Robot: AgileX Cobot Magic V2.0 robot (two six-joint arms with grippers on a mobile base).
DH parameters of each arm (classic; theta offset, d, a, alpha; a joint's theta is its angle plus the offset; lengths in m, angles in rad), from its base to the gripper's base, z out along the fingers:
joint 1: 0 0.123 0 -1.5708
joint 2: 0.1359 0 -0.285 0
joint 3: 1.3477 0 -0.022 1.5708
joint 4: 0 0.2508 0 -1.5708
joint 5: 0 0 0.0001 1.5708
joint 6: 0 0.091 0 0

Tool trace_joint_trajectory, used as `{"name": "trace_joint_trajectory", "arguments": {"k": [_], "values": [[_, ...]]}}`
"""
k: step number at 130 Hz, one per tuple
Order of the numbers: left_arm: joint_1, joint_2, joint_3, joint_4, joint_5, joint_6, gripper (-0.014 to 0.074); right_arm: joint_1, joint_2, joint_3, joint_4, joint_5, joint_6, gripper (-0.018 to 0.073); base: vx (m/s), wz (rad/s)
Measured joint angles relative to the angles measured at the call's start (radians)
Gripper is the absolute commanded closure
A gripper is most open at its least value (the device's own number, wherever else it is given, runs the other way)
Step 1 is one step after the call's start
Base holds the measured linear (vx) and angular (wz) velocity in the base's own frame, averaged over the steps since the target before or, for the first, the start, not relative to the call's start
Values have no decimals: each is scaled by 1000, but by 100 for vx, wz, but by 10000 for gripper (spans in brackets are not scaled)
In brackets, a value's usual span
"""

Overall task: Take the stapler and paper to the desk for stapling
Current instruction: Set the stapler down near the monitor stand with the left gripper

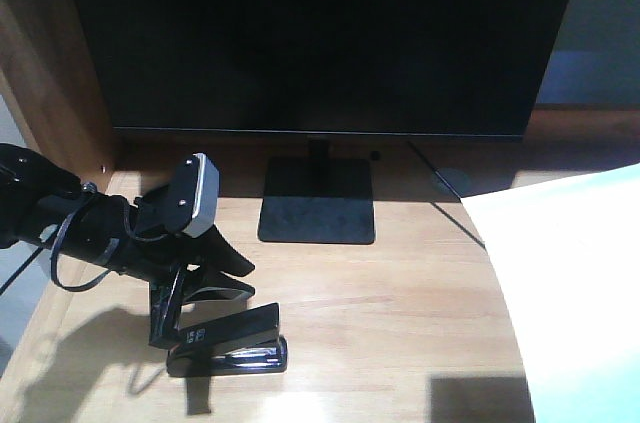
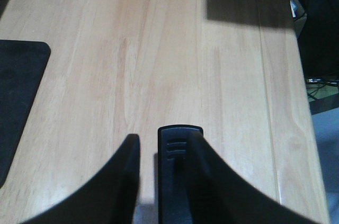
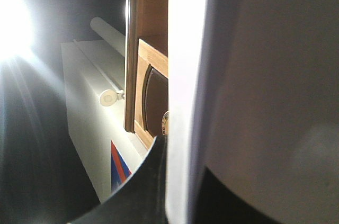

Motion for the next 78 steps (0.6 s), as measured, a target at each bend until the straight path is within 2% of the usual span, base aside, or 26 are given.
{"name": "trace_joint_trajectory", "arguments": {"k": [31,78], "values": [[0,0,0,0,25,0,606,0,0,0,0,0,0,565,0,0],[-10,0,0,-36,-5,0,603,0,0,0,0,0,0,565,0,0]]}}
